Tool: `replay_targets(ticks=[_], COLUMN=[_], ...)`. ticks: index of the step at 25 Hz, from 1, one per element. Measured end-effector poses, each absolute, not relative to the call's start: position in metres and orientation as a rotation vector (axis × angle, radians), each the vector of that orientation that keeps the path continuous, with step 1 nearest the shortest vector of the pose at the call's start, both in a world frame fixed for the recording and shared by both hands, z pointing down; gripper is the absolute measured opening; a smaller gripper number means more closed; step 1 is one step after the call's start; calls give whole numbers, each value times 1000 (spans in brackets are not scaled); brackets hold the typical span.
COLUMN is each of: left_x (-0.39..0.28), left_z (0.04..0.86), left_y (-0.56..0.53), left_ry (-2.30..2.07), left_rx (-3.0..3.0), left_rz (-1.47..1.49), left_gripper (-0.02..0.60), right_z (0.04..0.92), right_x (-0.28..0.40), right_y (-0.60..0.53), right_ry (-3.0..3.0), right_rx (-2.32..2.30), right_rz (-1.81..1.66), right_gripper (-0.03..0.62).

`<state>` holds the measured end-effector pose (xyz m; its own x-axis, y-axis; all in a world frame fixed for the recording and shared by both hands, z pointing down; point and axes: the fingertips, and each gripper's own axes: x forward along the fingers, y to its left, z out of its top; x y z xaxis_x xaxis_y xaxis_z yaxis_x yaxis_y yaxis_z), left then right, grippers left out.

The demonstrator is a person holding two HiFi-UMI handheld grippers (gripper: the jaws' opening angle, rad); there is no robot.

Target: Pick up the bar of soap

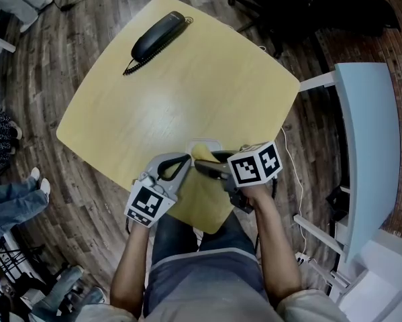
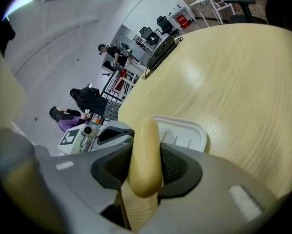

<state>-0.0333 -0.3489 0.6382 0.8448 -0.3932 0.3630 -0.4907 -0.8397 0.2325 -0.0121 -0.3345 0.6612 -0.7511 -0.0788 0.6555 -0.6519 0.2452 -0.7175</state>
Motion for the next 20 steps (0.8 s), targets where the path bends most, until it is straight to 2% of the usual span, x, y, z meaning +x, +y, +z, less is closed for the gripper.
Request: replay_targets(ticks=[20], left_x=[-49], left_z=[600], left_y=[-367], left_ry=[-764], left_rx=[2725], left_rz=[376], left_gripper=[3], right_z=[596], right_x=[-30], right_y=[-343], right_ry=[-2325], right_rx=[716], right_rz=[1931], right_gripper=[153])
